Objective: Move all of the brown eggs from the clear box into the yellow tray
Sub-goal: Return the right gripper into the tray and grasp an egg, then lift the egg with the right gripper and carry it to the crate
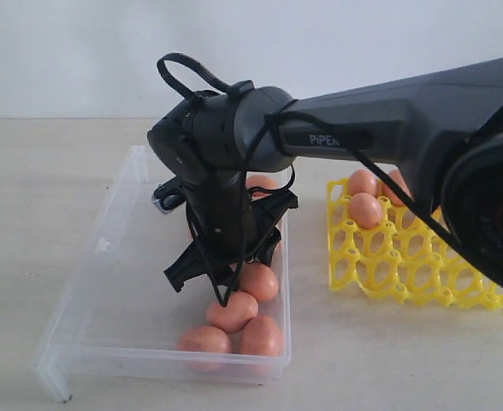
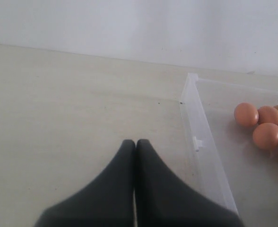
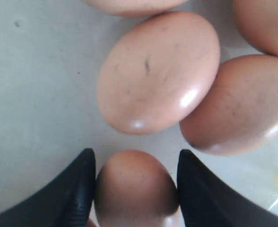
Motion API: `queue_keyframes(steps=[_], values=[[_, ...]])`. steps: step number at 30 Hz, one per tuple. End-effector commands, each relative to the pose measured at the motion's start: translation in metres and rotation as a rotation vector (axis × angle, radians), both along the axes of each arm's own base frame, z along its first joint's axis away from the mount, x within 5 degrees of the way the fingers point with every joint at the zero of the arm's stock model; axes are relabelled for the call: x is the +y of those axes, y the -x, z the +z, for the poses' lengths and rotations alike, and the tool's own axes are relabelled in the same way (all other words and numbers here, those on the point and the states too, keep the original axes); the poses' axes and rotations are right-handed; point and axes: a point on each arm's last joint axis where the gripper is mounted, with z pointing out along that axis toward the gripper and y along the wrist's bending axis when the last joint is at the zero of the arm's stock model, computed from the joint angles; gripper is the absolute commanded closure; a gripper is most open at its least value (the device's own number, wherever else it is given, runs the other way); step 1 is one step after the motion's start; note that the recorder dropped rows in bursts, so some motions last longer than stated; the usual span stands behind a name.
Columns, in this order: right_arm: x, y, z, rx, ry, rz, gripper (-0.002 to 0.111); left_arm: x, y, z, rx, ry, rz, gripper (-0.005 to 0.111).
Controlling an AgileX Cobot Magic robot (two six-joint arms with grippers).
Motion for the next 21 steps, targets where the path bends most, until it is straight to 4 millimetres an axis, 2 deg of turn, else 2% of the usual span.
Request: queue_keyframes(steps=[1,4,9,13,17,21], values=[[-0.001,-0.002,0.001,-0.005,-0.004,-0.018,0.091,0.000,0.000,0.001,-0.008,0.003,-0.005,0.111],[-0.001,-0.002,0.001,-0.003,-0.001,-0.012,0.108,0.000,0.000,0.001,-0.008,0.003,-0.005,0.111],[0.000,-0.003,0.007,-0.023,-0.023,0.032,0.108,0.000,0.000,0.001,-0.008,0.003,-0.005,0.111],[0.005,-0.008,0.036,-0.093,-0.092,0.039,0.108,0.000,0.000,0.001,-0.008,0.003,-0.005,0.111],[0.015,-0.015,0.072,-0.223,-0.249,0.059,0.108,0.000,0.000,0.001,-0.008,0.003,-0.005,0.111],[0.025,-0.017,0.088,-0.286,-0.398,0.064,0.108,0.000,0.000,0.001,-0.008,0.003,-0.005,0.111]])
